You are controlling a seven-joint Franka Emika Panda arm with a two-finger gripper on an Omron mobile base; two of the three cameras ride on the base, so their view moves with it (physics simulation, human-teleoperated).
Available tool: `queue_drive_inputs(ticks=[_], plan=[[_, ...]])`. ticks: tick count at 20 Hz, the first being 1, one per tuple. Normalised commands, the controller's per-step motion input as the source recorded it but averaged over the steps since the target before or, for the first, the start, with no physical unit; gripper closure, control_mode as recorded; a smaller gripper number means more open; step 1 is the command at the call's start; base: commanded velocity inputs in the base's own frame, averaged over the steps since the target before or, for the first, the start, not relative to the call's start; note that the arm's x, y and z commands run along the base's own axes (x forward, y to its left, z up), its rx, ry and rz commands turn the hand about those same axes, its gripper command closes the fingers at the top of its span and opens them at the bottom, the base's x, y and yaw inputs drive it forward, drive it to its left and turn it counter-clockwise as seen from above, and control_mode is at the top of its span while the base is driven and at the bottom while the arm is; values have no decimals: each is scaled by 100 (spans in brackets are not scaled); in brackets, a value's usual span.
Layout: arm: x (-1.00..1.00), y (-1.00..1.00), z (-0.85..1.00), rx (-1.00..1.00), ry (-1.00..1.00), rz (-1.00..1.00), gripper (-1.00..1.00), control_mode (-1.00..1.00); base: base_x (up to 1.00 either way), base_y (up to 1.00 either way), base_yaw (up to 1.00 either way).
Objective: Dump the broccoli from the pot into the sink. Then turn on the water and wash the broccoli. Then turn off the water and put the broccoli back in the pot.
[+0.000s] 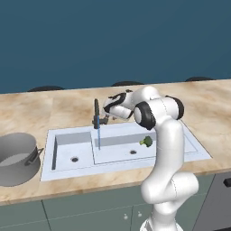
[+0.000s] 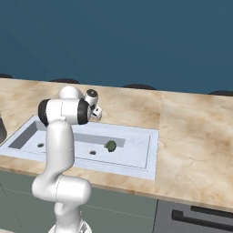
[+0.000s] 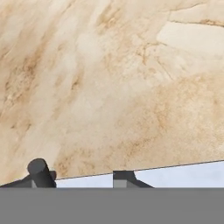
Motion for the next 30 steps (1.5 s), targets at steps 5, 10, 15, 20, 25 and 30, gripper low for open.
queue_drive_inputs(ticks=[5,10,15,20,25,30], plan=[[0,-67,-3,6,7,-8,100,-100,0,0,0],[0,-17,3,6,1,-3,-100,-100,0,0,0],[0,0,30,5,0,0,-100,-100,0,0,0],[-5,0,55,4,-2,0,-100,-100,0,0,0],[-37,-7,31,1,0,0,-100,-100,0,0,0],[-61,-46,0,0,0,-3,-100,-100,0,0,0]])
